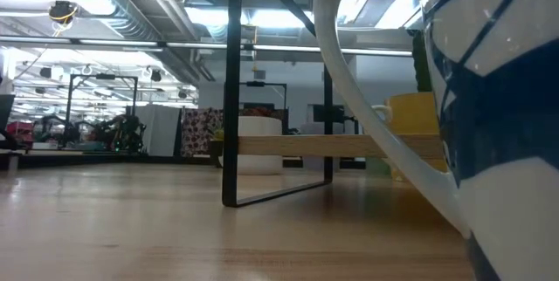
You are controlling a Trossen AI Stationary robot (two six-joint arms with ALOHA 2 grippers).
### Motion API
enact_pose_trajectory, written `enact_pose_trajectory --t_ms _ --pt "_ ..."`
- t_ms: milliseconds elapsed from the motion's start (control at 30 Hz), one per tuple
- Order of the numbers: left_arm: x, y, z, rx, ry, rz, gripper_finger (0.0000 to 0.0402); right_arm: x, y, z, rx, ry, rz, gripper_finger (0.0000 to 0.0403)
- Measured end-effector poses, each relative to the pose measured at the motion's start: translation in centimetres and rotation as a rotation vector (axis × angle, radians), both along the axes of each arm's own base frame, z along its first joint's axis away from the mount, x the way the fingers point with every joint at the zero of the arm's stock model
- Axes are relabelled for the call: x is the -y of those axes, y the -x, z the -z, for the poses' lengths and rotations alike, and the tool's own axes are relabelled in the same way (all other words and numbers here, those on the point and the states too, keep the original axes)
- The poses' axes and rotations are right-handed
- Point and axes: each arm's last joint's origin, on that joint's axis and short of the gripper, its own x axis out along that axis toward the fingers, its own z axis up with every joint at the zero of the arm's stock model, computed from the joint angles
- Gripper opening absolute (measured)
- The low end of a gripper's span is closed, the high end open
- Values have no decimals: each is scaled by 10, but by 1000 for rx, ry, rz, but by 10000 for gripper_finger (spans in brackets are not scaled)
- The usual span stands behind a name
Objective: Place coffee mugs
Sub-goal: Put the yellow mug on the shelf
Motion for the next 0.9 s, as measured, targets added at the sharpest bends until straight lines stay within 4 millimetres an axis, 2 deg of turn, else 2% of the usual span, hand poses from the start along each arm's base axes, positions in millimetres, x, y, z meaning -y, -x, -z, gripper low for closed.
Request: enact_pose_trajectory --t_ms 167,267,400,567,700,900 --pt "3 2 -13 136 16 127 142 -11 -8 -3 133 -24 -195 356" --pt "4 3 -19 194 26 177 142 -17 -11 -14 184 -6 -293 356" --pt "4 3 -19 194 23 180 142 -19 -15 -27 133 19 -253 356" --pt "5 4 -18 177 98 229 142 -22 -20 -31 -11 15 -135 356" --pt "8 3 -12 109 166 318 142 -28 -26 -26 -66 -1 -118 356" --pt "12 -4 -9 78 141 346 142 -39 -37 -9 -103 -62 -163 356"
